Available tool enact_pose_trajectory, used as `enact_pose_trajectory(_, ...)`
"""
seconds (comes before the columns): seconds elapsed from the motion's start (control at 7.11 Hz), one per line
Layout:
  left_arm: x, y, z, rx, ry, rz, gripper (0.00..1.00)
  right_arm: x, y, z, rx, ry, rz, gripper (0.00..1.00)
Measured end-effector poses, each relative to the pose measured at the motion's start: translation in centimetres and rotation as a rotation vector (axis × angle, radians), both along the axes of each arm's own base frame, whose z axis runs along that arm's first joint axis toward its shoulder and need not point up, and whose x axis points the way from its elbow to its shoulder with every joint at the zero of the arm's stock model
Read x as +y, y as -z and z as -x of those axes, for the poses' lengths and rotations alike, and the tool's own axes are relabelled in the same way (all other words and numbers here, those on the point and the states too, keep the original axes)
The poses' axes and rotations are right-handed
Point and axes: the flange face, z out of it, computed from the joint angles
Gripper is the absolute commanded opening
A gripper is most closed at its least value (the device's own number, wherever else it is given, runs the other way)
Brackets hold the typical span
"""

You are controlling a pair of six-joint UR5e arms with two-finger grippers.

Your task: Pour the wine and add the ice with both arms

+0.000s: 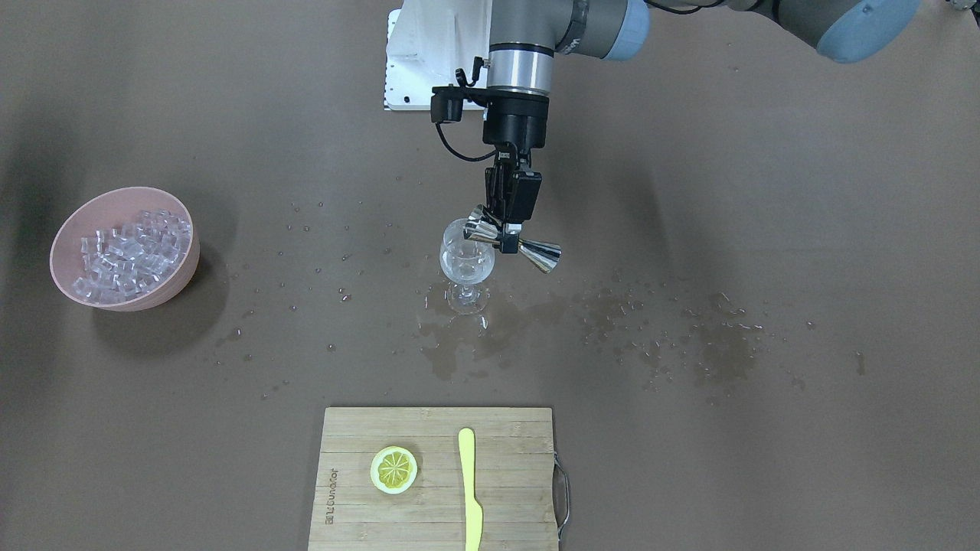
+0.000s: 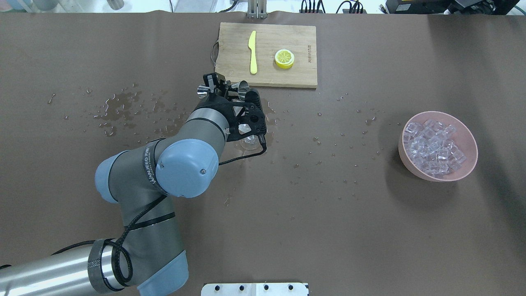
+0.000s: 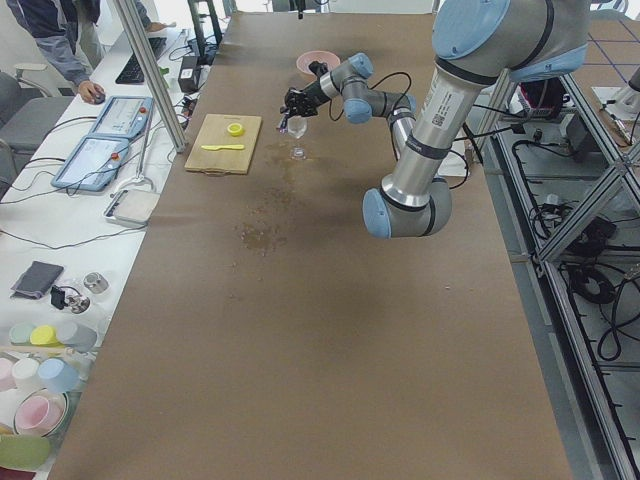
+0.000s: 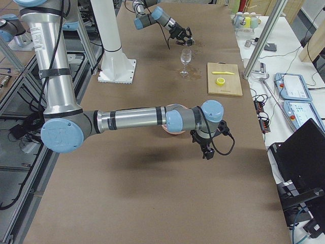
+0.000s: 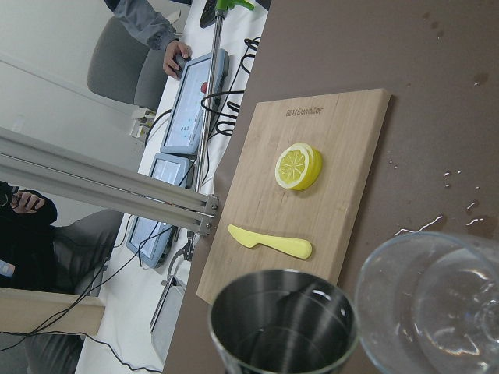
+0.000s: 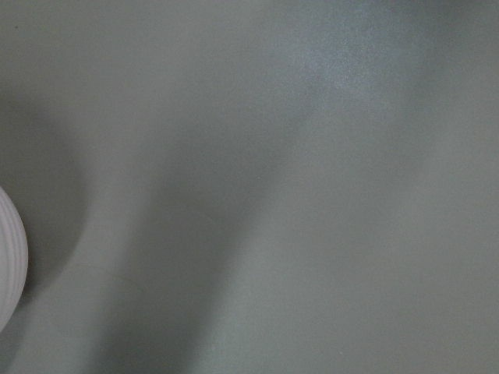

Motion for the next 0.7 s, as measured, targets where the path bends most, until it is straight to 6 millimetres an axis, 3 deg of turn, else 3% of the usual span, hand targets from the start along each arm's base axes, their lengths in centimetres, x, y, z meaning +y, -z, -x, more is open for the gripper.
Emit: enact_pose_trajectory(0.7, 0.0, 2.5, -0.6, -0.199, -0.056, -0.019, 0.0, -0.1, 0.0, 0.1, -0.008, 0.002, -0.003, 1.0)
